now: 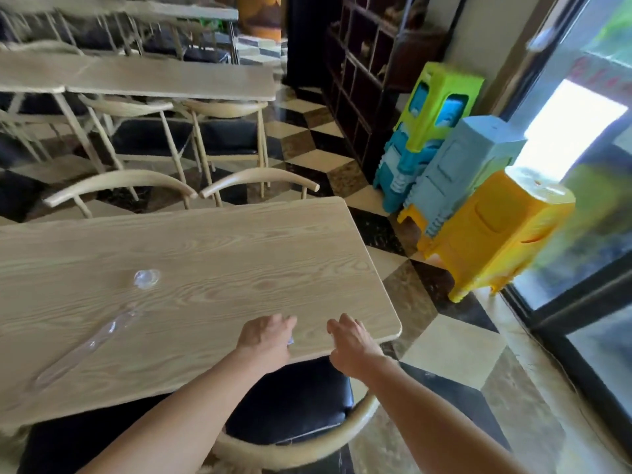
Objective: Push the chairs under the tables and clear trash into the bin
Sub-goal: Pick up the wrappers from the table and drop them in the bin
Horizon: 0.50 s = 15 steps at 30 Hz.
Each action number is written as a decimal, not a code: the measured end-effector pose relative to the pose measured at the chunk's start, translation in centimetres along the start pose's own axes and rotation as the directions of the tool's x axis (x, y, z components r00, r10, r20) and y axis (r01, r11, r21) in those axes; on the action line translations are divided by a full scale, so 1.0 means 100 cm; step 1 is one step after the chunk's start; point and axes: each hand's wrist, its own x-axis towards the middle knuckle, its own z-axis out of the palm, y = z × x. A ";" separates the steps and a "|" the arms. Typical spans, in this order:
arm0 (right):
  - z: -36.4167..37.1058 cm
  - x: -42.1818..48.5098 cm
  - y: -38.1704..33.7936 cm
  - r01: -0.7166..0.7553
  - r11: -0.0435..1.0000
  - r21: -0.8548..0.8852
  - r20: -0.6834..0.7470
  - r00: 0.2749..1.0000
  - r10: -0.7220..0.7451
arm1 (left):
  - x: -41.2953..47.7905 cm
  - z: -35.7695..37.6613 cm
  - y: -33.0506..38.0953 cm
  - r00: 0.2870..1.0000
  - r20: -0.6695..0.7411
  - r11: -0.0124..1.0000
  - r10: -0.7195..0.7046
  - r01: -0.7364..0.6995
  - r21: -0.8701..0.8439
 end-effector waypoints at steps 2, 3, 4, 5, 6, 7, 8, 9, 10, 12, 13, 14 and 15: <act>-0.008 -0.010 0.019 -0.016 1.000 0.018 -0.028 0.999 0.017 | 0.004 -0.005 0.025 1.000 0.011 1.000 0.029 -0.029 0.012; -0.011 -0.015 0.030 -0.028 0.999 0.029 -0.046 0.999 0.029 | 0.008 -0.007 0.038 0.999 0.017 0.999 0.044 -0.044 0.015; -0.015 -0.019 0.042 -0.038 0.998 0.040 -0.063 0.997 0.041 | 0.013 -0.007 0.053 0.998 0.019 0.998 0.061 -0.062 0.018; -0.018 -0.025 0.056 -0.048 0.997 0.052 -0.077 0.996 0.052 | 0.019 -0.007 0.069 0.997 0.020 0.997 0.079 -0.079 0.023; -0.022 -0.030 0.072 -0.058 0.996 0.064 -0.090 0.994 0.064 | 0.027 -0.007 0.087 0.995 0.018 0.995 0.096 -0.096 0.024; -0.025 -0.036 0.090 -0.069 0.995 0.078 -0.100 0.992 0.076 | 0.035 -0.006 0.108 0.994 0.020 0.993 0.112 -0.112 0.023; -0.029 -0.043 0.109 -0.085 0.992 0.096 -0.107 0.990 0.095 | 0.043 -0.004 0.131 0.991 0.026 0.991 0.131 -0.132 0.024; -0.032 -0.050 0.130 -0.109 0.987 0.119 -0.113 0.986 0.122 | 0.051 -0.002 0.156 0.987 0.033 0.987 0.155 -0.156 0.030; -0.035 -0.057 0.152 -0.133 0.981 0.142 -0.116 0.982 0.150 | 0.059 0.002 0.184 0.983 0.040 0.983 0.179 -0.180 0.038; -0.040 -0.071 0.198 -0.175 0.969 0.173 -0.115 0.974 0.196 | 0.072 0.014 0.235 0.974 0.052 0.974 0.221 -0.223 0.036; -0.044 -0.077 0.221 -0.188 0.966 0.177 -0.114 0.971 0.210 | 0.079 0.020 0.259 0.970 0.055 0.970 0.238 -0.240 0.028; -0.047 -0.082 0.244 -0.197 0.964 0.178 -0.112 0.969 0.219 | 0.087 0.028 0.280 0.967 0.059 0.968 0.249 -0.251 0.019; -0.052 -0.087 0.266 -0.204 0.962 0.179 -0.115 0.967 0.227 | 0.095 0.034 0.300 0.965 0.059 0.967 0.255 -0.256 0.010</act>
